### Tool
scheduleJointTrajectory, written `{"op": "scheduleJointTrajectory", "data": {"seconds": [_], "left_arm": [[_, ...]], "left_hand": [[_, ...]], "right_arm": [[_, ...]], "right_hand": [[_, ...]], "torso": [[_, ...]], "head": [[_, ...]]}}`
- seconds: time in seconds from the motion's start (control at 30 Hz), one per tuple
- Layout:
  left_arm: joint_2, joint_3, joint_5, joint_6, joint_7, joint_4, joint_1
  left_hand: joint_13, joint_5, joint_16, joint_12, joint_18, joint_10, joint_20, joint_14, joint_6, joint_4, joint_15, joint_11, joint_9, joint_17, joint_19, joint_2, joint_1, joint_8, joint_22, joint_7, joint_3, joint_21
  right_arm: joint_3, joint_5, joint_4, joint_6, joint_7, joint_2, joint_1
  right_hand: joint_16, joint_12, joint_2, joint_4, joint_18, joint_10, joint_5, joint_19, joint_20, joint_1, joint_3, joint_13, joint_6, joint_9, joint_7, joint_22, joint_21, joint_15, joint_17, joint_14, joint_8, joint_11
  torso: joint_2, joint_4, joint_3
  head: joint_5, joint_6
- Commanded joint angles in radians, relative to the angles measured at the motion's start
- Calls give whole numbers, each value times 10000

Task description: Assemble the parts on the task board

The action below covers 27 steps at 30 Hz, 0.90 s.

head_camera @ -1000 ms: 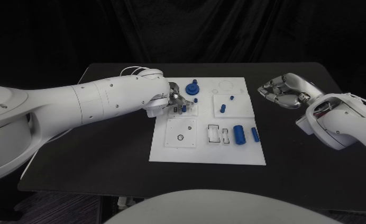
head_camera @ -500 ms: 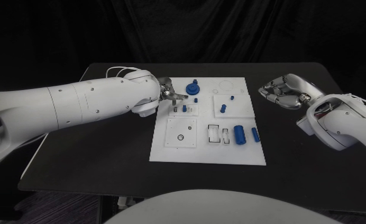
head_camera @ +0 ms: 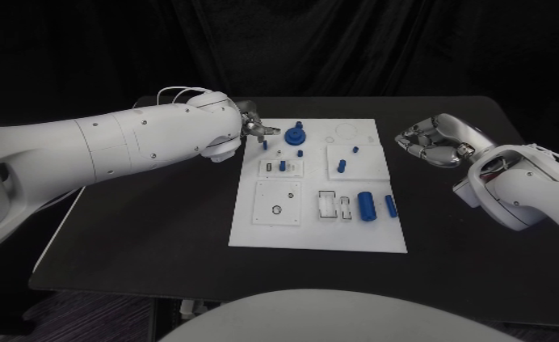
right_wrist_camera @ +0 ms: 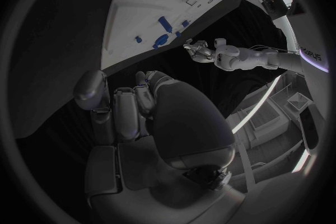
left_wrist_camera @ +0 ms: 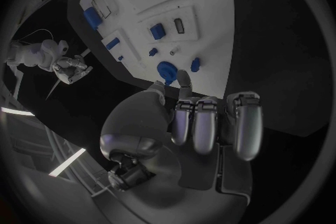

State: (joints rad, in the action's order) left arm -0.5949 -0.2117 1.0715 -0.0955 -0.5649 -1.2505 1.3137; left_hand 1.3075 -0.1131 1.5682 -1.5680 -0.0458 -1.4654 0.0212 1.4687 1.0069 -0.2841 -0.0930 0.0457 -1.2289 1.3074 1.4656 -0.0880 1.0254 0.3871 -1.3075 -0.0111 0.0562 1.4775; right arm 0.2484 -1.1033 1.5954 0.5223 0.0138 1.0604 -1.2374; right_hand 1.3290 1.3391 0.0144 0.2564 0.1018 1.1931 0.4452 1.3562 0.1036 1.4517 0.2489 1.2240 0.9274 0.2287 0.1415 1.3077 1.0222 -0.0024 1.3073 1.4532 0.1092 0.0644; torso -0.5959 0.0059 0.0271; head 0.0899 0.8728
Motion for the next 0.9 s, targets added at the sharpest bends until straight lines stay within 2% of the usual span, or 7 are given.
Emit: {"op": "scheduleJointTrajectory", "data": {"seconds": [0.03,0.13,0.33,0.63,0.8,0.9], "left_arm": [[255,8,76,875,-59,525,9],[475,8,77,1048,-23,991,-30],[767,8,78,1201,145,1613,-93],[950,8,78,1344,355,1968,-145],[1010,8,78,1401,450,2067,-193],[1023,8,78,1407,502,2097,-218]], "left_hand": [[2633,-41,26,-28,121,-1054,-63,1021,-117,35,-55,71,-28,2634,286,-23,165,-22,-1762,-32,27,-91],[2633,-41,26,-28,112,-1054,-55,1021,-162,50,-47,61,-40,2634,260,-25,246,-55,-1738,-46,34,-125],[2633,-51,26,-28,93,-1054,-39,1021,-264,57,-25,35,-56,2634,210,-32,363,-126,-1694,-80,51,-191],[2633,-166,26,-28,69,-1054,56,1021,-713,93,85,-99,-61,2634,135,-50,691,-436,-1649,-234,109,-293],[2633,-215,26,-28,36,-1054,124,1021,-1020,165,165,-198,-24,2634,43,-37,900,-654,-1573,-342,109,-419],[2633,-432,26,-28,20,-1054,206,1021,-1305,219,255,-295,41,2634,-4,-26,1056,-873,-1545,-458,104,-486]], "right_arm": [[-7,-19,9,108,33,-18,37],[-8,-19,44,163,84,-10,42],[-8,-19,70,201,110,14,46],[-8,-19,75,172,88,26,57],[-8,-19,81,159,70,37,70],[-8,-19,86,159,60,53,74]], "right_hand": [[-69,-58,-29,-10,48,-98,69,-84,-6,102,62,-32,39,-11,12,1218,-65,-7,574,-71,-15,-5],[-60,-74,-31,-32,47,-123,92,-80,-8,127,88,-54,57,-8,7,1219,-61,-11,580,-66,-9,-8],[-56,-72,-33,-39,47,-119,103,-79,-8,134,96,-51,60,-8,7,1220,-57,-13,584,-64,-9,-10],[-53,-60,-36,-44,45,-99,113,-73,-9,139,103,-33,63,-8,8,1223,-45,-13,585,-62,-9,-9],[-53,-60,-36,-44,45,-99,113,-73,-9,139,103,-33,63,-8,8,1223,-45,-13,585,-62,-9,-9],[-53,-60,-36,-44,45,-99,113,-73,-9,139,103,-33,63,-8,8,1223,-45,-13,585,-62,-9,-9]], "torso": [[-23,0,-1],[-32,4,1],[-27,1,0],[-34,-4,-5],[-20,2,4],[-22,6,1]], "head": [[18,-2],[-3,-2],[-5,-2],[21,-2],[-14,-2],[-29,-2]]}}
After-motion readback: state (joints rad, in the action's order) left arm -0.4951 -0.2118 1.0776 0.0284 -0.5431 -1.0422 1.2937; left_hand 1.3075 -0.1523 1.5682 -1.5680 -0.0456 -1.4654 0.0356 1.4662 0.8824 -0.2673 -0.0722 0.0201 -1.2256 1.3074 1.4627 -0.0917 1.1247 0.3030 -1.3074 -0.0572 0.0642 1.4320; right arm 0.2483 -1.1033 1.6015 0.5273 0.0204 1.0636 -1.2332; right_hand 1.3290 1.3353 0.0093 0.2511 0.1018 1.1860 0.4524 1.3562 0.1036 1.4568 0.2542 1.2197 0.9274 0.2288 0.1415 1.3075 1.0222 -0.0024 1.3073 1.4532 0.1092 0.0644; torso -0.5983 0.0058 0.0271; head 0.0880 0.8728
